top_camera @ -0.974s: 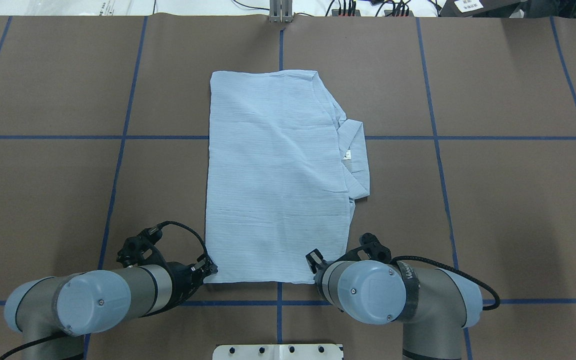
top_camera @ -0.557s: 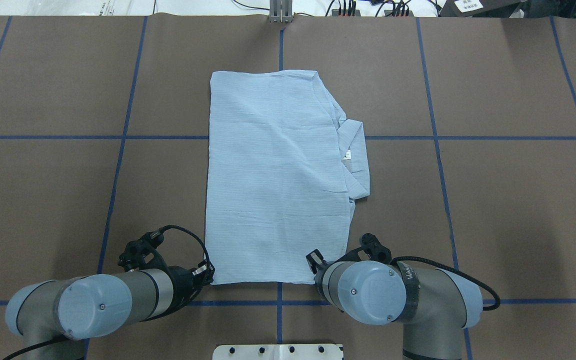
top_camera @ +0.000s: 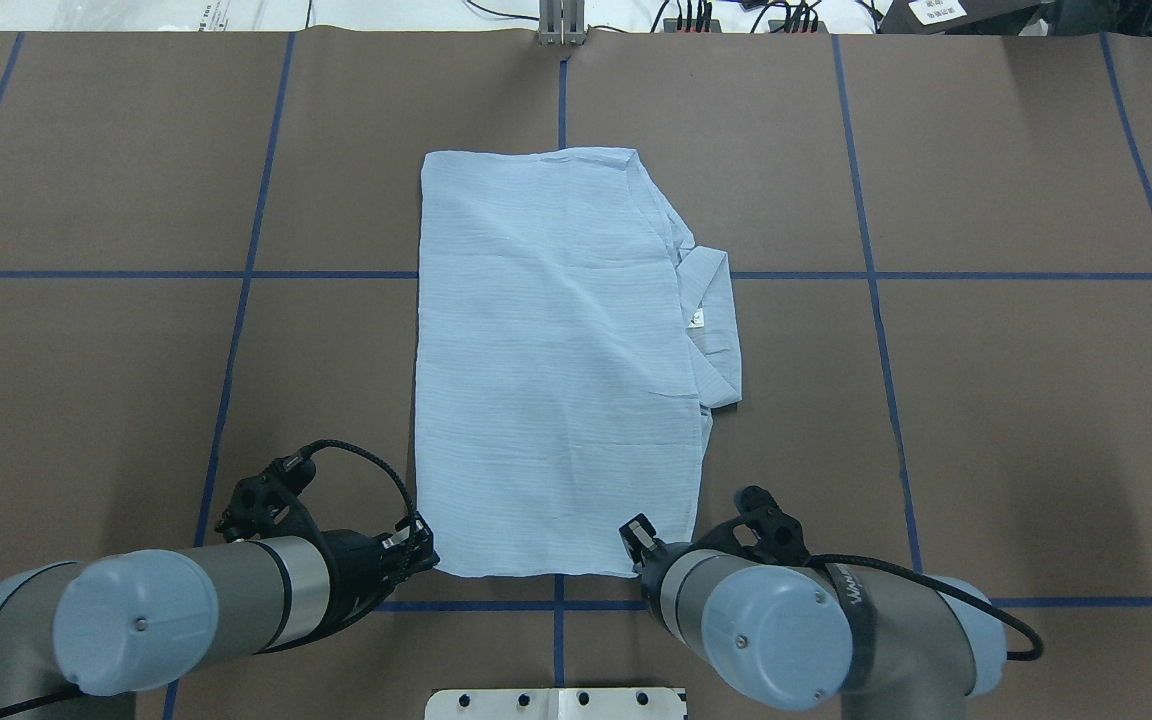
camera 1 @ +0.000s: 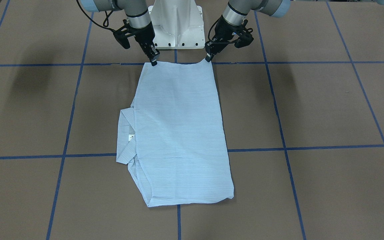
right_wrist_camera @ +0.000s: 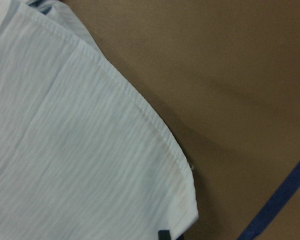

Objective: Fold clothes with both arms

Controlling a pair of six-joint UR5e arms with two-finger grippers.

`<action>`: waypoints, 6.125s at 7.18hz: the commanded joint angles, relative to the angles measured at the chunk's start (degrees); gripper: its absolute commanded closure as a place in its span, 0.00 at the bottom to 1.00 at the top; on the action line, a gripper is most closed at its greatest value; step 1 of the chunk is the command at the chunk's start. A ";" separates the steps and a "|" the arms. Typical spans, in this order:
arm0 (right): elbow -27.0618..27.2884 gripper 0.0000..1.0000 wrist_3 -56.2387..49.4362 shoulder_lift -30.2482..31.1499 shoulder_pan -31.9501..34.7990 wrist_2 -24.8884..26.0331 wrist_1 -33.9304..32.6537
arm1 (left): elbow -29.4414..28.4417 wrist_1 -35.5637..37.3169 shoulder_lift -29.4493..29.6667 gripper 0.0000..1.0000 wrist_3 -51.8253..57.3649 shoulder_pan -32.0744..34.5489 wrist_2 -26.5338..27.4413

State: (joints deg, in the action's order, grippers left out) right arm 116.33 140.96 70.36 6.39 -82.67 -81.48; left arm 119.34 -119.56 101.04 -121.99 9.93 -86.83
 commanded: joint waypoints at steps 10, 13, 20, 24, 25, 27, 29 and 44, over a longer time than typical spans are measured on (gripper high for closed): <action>-38.62 1.00 -24.05 -28.29 32.00 -18.12 4.27 | -28.82 1.93 24.09 1.00 25.22 29.08 -10.82; -57.15 1.00 -28.98 -35.98 35.44 -19.81 14.33 | -43.91 -6.21 29.29 1.00 28.29 31.99 -10.82; -65.09 0.63 -30.74 -38.37 36.06 -19.64 19.77 | -52.98 -12.72 32.20 0.99 31.02 32.61 -10.38; -64.74 0.00 -43.45 -36.62 40.26 -23.91 19.96 | -53.07 -13.25 32.11 0.43 34.88 35.33 -10.64; -64.57 0.00 -47.93 -34.87 42.11 -25.25 19.96 | -52.98 -13.68 31.85 0.43 38.37 36.64 -11.34; -58.81 0.00 -60.63 -27.08 47.28 -32.24 19.96 | -49.41 -14.48 26.35 0.43 48.72 38.58 -18.17; -54.73 0.00 -86.25 -17.49 54.57 -40.70 19.35 | -40.89 -14.39 17.30 0.43 61.89 42.25 -21.94; -39.61 0.00 -133.13 5.03 75.35 -46.36 7.56 | -14.96 -14.92 -24.46 0.01 105.82 67.15 -46.05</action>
State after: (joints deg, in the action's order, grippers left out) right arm 74.59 7.24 73.35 81.74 -130.90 -74.09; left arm 100.51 -134.58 80.10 -16.03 77.13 -132.28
